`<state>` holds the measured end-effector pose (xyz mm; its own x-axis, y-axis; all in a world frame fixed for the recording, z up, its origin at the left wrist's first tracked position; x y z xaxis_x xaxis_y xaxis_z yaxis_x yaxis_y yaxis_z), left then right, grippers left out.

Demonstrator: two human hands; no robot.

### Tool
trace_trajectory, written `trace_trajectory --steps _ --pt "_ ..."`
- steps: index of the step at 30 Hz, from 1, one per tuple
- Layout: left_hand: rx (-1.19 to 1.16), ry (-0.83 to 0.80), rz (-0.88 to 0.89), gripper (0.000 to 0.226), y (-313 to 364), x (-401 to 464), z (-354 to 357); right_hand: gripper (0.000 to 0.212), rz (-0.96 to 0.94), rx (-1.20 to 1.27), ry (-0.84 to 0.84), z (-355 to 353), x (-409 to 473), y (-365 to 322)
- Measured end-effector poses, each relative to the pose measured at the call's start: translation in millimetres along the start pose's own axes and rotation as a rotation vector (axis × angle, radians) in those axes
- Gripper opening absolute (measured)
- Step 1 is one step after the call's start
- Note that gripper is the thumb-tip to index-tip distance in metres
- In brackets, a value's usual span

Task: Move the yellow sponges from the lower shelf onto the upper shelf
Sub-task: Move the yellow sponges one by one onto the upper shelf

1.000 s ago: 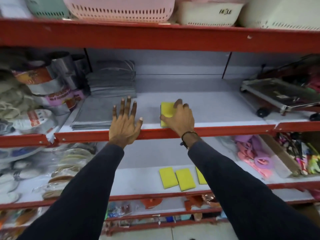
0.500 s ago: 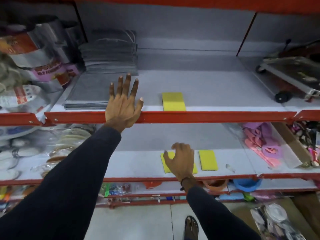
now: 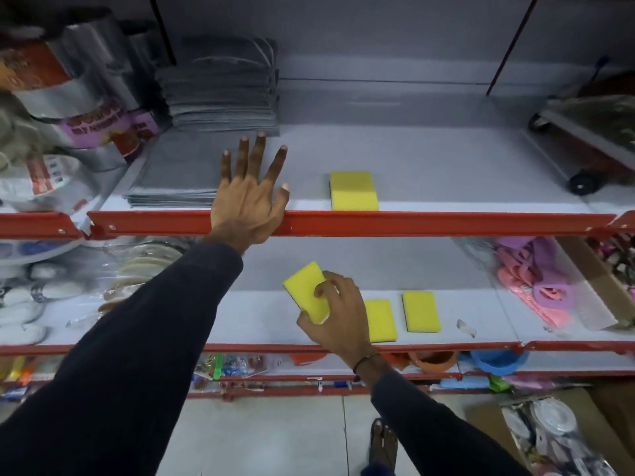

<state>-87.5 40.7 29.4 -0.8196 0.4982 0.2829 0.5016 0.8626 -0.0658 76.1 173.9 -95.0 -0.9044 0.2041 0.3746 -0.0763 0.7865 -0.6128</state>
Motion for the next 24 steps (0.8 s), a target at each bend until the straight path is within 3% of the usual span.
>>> trace_trajectory --steps 3,7,9,11,14,16,20,21,22,24 --pt "-0.001 0.007 0.013 0.074 2.6 -1.2 -3.5 0.036 -0.103 0.220 0.364 -97.8 17.3 -43.9" --pt "0.007 -0.004 0.028 0.074 6.1 -5.1 -4.8 0.035 0.025 0.141 0.604 -184.2 90.3 -39.9" --pt "0.010 0.006 0.023 0.075 5.4 -6.6 -4.4 0.039 0.210 0.040 0.540 -192.7 124.2 -12.8" --pt "0.007 0.012 0.020 0.075 3.8 -6.8 -4.0 0.048 0.396 -0.086 0.352 -177.8 144.8 20.7" --pt "0.007 0.001 0.020 0.076 2.3 -6.5 -0.5 0.061 0.466 -0.197 0.199 -155.5 150.7 43.4" --pt "0.010 0.000 0.017 0.075 1.8 -6.9 1.9 0.054 0.432 -0.159 0.265 -155.8 145.7 40.4" --pt "0.004 0.020 0.023 0.075 2.2 -5.8 1.2 0.018 0.220 0.088 0.760 -191.4 85.7 32.7" --pt "0.006 0.021 0.019 0.075 1.8 -5.8 2.0 0.016 0.191 0.106 0.816 -188.1 63.2 38.3" --pt "0.013 0.028 0.018 0.074 1.4 -4.4 -0.2 0.017 0.191 0.087 0.802 -177.4 44.9 46.5" --pt "0.035 0.027 0.014 0.073 1.2 -3.6 1.2 0.017 0.277 -0.022 0.581 -126.5 19.2 82.7"
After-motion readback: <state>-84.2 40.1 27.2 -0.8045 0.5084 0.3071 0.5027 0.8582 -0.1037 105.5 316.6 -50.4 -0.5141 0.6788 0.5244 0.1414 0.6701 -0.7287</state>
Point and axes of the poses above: each hand's wrist, its own x-axis towards the middle knuckle, its own z-axis out of the palm, y = z × x, the point moved 9 cm from there along x, towards the middle knuckle, and after that the axes turned 8 degrees about z, right-handed, at the moved point
